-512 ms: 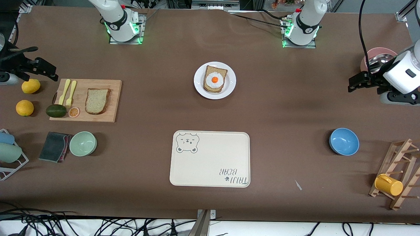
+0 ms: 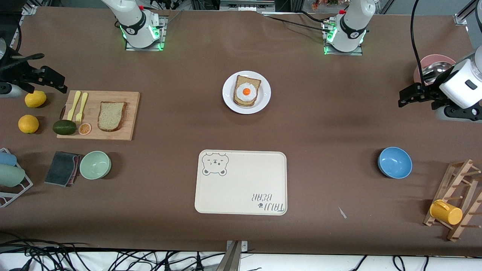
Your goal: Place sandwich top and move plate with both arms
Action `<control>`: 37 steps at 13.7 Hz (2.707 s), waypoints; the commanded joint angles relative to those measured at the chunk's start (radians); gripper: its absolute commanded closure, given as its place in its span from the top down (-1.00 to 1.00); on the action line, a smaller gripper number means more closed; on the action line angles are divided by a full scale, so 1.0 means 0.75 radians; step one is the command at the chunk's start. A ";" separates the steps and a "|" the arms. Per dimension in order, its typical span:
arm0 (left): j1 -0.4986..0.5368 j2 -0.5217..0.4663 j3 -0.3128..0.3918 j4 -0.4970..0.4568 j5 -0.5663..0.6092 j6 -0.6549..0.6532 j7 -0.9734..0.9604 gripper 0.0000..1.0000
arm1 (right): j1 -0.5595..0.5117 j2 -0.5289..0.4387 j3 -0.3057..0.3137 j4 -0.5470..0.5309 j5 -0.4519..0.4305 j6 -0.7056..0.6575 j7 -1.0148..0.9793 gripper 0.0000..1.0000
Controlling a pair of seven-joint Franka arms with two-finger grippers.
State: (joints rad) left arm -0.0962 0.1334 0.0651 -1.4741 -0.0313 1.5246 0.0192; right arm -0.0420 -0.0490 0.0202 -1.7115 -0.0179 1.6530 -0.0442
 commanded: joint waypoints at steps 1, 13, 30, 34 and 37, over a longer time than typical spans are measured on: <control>0.026 0.014 -0.001 0.002 -0.044 0.027 -0.011 1.00 | -0.014 -0.031 0.012 -0.027 0.018 0.011 0.006 1.00; 0.038 0.014 0.001 0.006 -0.022 0.078 -0.017 1.00 | -0.014 -0.029 0.012 -0.027 0.020 0.011 0.012 1.00; 0.038 0.014 -0.001 -0.002 -0.022 0.068 -0.019 1.00 | -0.018 -0.004 0.096 -0.009 0.014 -0.044 -0.011 1.00; 0.038 0.016 -0.003 -0.012 -0.024 0.068 -0.019 1.00 | -0.030 0.106 0.032 -0.015 0.001 -0.144 -0.039 1.00; 0.038 0.021 -0.003 -0.012 -0.024 0.068 -0.017 1.00 | -0.032 0.157 0.008 -0.031 -0.007 -0.106 -0.039 1.00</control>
State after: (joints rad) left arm -0.0704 0.1530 0.0660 -1.4777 -0.0425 1.5771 0.0107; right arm -0.0637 0.0577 0.0286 -1.7271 -0.0186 1.5649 -0.0597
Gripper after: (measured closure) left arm 0.000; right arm 0.000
